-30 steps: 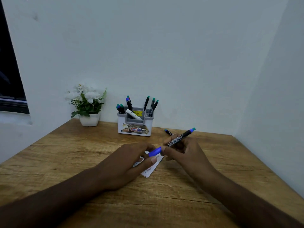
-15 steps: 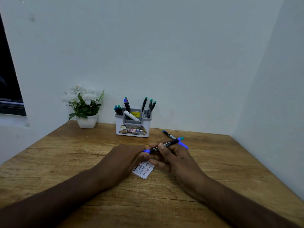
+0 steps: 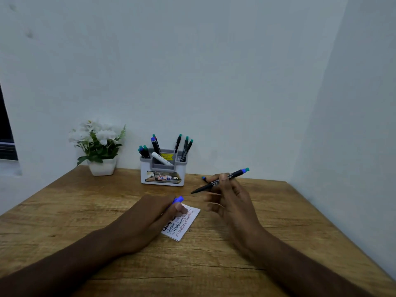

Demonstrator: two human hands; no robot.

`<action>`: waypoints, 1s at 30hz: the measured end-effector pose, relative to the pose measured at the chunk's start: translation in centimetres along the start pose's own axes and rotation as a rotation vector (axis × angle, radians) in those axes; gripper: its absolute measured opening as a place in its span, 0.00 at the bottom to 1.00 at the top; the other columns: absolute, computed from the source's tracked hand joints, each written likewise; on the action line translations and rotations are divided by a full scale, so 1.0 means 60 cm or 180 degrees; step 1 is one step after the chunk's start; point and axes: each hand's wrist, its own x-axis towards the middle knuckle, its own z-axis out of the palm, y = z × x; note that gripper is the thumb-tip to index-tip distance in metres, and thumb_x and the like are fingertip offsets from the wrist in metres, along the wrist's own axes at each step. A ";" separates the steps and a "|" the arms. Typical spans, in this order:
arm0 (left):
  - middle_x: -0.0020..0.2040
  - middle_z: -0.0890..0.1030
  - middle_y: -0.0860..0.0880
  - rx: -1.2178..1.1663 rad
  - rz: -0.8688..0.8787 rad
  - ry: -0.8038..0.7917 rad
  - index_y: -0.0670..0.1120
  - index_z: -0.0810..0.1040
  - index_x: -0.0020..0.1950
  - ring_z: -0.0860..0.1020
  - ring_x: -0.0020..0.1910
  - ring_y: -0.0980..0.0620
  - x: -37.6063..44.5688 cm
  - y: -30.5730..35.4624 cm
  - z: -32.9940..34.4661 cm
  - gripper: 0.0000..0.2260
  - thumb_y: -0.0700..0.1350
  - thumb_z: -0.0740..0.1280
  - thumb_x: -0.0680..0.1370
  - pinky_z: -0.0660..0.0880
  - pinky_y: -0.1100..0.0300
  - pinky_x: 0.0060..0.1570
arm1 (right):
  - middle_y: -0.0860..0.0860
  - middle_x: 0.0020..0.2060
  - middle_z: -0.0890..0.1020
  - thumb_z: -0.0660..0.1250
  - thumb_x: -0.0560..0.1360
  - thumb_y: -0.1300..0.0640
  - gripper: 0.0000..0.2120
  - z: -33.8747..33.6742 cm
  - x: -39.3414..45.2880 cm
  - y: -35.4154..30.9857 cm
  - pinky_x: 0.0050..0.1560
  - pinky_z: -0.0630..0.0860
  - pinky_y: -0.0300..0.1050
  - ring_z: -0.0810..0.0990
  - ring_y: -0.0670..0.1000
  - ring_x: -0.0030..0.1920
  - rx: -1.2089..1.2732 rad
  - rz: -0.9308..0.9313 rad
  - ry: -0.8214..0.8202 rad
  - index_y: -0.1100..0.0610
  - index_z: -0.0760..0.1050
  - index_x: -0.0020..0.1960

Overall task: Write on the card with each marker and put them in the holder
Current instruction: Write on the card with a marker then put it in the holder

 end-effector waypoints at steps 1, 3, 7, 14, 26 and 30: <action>0.46 0.83 0.60 0.0037 0.0026 -0.0006 0.55 0.82 0.58 0.80 0.48 0.58 -0.001 0.002 -0.002 0.23 0.65 0.51 0.83 0.73 0.65 0.46 | 0.57 0.43 0.87 0.64 0.80 0.41 0.23 -0.005 0.001 -0.002 0.40 0.83 0.47 0.85 0.52 0.41 -0.0260 -0.0110 0.0082 0.60 0.81 0.59; 0.47 0.82 0.62 0.0147 0.0131 -0.0010 0.56 0.79 0.53 0.80 0.48 0.58 0.000 0.000 -0.002 0.13 0.62 0.60 0.83 0.73 0.65 0.45 | 0.54 0.39 0.87 0.65 0.83 0.45 0.16 -0.015 0.002 -0.007 0.38 0.82 0.45 0.84 0.51 0.38 -0.0682 -0.0251 0.0049 0.58 0.80 0.57; 0.48 0.79 0.68 0.0468 0.0201 0.0017 0.58 0.74 0.49 0.77 0.51 0.65 0.003 -0.017 0.004 0.09 0.58 0.72 0.79 0.70 0.72 0.45 | 0.60 0.44 0.89 0.73 0.81 0.54 0.09 -0.017 -0.002 -0.003 0.49 0.87 0.53 0.89 0.57 0.43 -0.0929 -0.0105 -0.0206 0.59 0.78 0.54; 0.41 0.75 0.64 0.0422 0.0349 0.0079 0.61 0.70 0.46 0.75 0.45 0.67 0.001 -0.016 0.005 0.11 0.52 0.73 0.80 0.67 0.74 0.43 | 0.58 0.42 0.90 0.70 0.82 0.50 0.14 0.002 -0.020 0.006 0.50 0.86 0.46 0.88 0.54 0.41 -0.1156 0.0306 -0.0720 0.61 0.86 0.50; 0.42 0.74 0.66 0.0315 0.0477 0.0022 0.60 0.70 0.48 0.75 0.45 0.66 0.004 -0.032 0.002 0.10 0.54 0.72 0.80 0.66 0.74 0.43 | 0.54 0.36 0.88 0.74 0.73 0.63 0.07 0.016 -0.027 0.009 0.47 0.85 0.55 0.84 0.50 0.35 -0.2118 -0.0039 -0.0915 0.52 0.86 0.42; 0.43 0.74 0.65 0.0293 0.0455 0.0030 0.66 0.68 0.48 0.75 0.46 0.65 0.005 -0.031 0.003 0.12 0.55 0.72 0.80 0.66 0.74 0.43 | 0.52 0.39 0.88 0.76 0.73 0.58 0.04 0.019 -0.031 0.007 0.49 0.83 0.59 0.86 0.58 0.43 -0.2386 -0.0240 -0.1069 0.49 0.86 0.42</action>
